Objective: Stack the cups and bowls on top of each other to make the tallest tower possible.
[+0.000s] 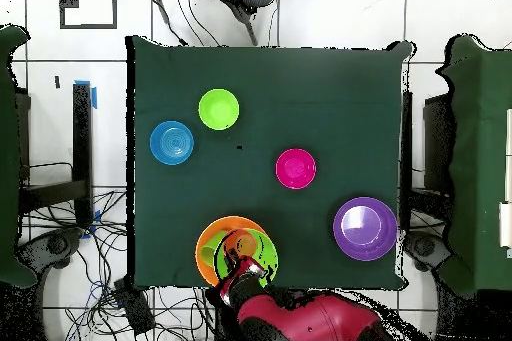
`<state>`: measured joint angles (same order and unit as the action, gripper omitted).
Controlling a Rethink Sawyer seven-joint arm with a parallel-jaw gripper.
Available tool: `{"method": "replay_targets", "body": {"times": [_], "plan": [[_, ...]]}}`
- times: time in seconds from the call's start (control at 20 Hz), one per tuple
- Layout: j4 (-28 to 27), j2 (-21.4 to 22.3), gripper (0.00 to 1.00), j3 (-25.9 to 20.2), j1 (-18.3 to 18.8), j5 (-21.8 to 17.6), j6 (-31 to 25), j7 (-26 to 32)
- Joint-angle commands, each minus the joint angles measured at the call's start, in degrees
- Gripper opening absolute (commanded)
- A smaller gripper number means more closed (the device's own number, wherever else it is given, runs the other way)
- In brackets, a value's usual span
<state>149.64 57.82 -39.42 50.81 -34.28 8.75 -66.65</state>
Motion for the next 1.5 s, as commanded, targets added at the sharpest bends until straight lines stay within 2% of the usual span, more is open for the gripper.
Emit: {"method": "replay_targets", "body": {"times": [0.05,0.25,0.5,0.6,0.85,1.5], "plan": [[0.0,-1.9,0.0,0.2,-3.3,1.2,-0.1,-11.6],[-0.6,-3.0,0.0,2.5,-3.9,-0.3,0.1,-11.4],[-4.4,-7.0,0.0,10.8,-6.9,-4.5,0.8,-10.5],[-5.4,-8.5,0.0,12.7,-7.2,-5.8,1.5,-9.9],[-6.8,-10.9,0.0,15.5,-7.7,-8.1,3.0,-9.3],[-7.5,-12.9,0.0,17.8,-10.4,-7.9,5.5,-10.3]]}}
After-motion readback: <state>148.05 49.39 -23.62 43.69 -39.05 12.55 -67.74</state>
